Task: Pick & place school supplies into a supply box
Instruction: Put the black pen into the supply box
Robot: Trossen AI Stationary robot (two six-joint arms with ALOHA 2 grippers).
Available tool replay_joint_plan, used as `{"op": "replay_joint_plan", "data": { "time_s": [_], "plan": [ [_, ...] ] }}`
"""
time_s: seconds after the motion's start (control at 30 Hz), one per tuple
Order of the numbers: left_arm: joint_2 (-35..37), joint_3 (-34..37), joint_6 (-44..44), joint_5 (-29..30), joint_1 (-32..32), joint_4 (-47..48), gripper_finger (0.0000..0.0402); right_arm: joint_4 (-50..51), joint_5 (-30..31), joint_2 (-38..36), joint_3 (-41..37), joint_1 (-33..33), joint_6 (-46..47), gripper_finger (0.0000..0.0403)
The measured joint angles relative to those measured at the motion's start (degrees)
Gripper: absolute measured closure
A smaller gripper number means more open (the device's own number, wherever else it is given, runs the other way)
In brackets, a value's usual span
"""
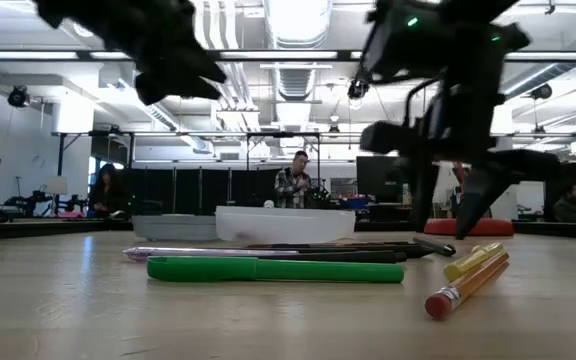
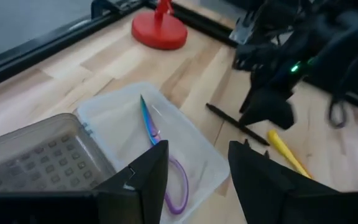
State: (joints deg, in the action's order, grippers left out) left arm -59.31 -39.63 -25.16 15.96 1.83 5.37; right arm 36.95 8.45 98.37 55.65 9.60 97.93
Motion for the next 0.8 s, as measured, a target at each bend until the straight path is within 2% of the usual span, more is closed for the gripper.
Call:
{"op": "replay_joint_plan", "data": {
  "time_s": [0.23,0.37,0.53,0.67,0.8],
  "plan": [
    [9.5,5.2,0.01,-0.85,0.02,-0.3,0.0249,7.17,-2.03,9.43,8.61,-3.46,-1.39,0.0224],
    [11.95,5.64,0.43,-0.93,0.02,-0.24,0.0249,10.66,-4.32,11.95,10.71,-5.06,-4.97,0.0275],
    [12.15,4.63,1.04,-0.93,0.01,1.24,0.0249,10.89,-4.57,11.9,10.59,-6.12,-8.39,0.0376],
    [12.1,4.65,1.05,-0.96,0.01,5.05,0.0249,11.15,-4.39,9.53,10.57,-6.33,-9.45,0.0385],
    [12.48,4.91,0.66,-0.93,0.01,9.12,0.0249,10.9,2.31,3.18,13.37,-5.27,-4.8,0.0387]
  ]
}}
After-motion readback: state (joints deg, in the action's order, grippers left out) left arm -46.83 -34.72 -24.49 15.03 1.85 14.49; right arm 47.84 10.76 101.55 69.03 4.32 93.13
